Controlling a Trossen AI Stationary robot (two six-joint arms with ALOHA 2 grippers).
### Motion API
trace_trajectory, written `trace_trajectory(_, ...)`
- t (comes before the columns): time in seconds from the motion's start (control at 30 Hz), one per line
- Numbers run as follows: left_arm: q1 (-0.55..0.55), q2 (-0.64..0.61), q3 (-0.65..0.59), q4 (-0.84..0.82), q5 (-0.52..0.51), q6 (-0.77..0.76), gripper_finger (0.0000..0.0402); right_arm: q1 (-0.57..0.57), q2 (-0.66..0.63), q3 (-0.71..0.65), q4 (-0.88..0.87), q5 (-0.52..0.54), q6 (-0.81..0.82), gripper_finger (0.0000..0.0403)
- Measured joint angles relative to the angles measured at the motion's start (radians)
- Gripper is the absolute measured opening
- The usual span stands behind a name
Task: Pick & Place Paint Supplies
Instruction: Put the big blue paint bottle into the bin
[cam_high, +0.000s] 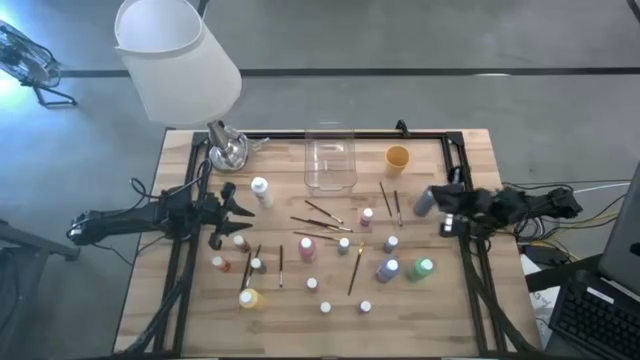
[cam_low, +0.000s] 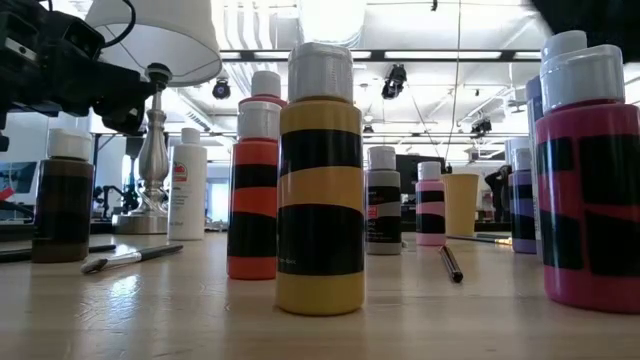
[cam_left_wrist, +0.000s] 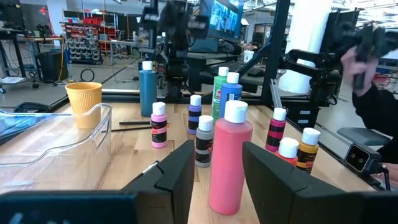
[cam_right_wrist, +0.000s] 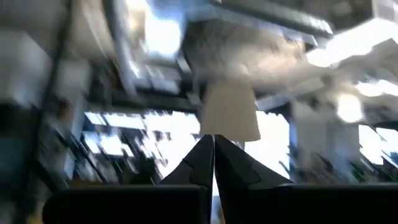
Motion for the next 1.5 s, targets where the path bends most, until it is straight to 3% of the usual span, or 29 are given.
trace_trajectory(0.1,0.000,0.000,0.000,0.000,0.000,0.000,0.0140,0.000,-0.001,0.062,0.054,-0.145,-0.022,0.0008)
trace_trajectory(0.17,0.000,0.000,0.000,0.000,0.000,0.000,0.0140,0.000,0.003,0.145,-0.015,-0.147,-0.026,0.0008)
trace_trajectory(0.3,0.000,0.000,0.000,0.000,0.000,0.000,0.0140,0.000,0.055,0.351,-0.248,-0.088,-0.030,0.0008)
trace_trajectory(0.47,0.000,0.000,0.000,0.000,0.000,0.000,0.0140,0.000,0.218,0.643,-0.655,0.063,0.030,0.0008)
trace_trajectory(0.77,0.000,0.000,0.000,0.000,0.000,0.000,0.0140,0.000,0.576,1.080,-1.404,0.309,0.425,0.0016)
trace_trajectory(0.97,0.000,0.000,0.000,0.000,0.000,0.000,0.0140,0.000,0.767,1.269,-1.825,0.331,0.746,0.0065)
trace_trajectory(1.17,0.000,0.000,0.000,0.000,0.000,0.000,0.0140,0.000,0.896,1.381,-2.008,0.322,0.875,0.0134)
trace_trajectory(1.33,0.000,0.000,0.000,0.000,0.000,0.000,0.0140,0.000,0.950,1.431,-2.068,0.208,0.919,0.0183)
trace_trajectory(1.5,0.000,0.000,0.000,0.000,0.000,0.000,0.0140,0.000,0.963,1.443,-2.116,0.116,0.988,0.0204)
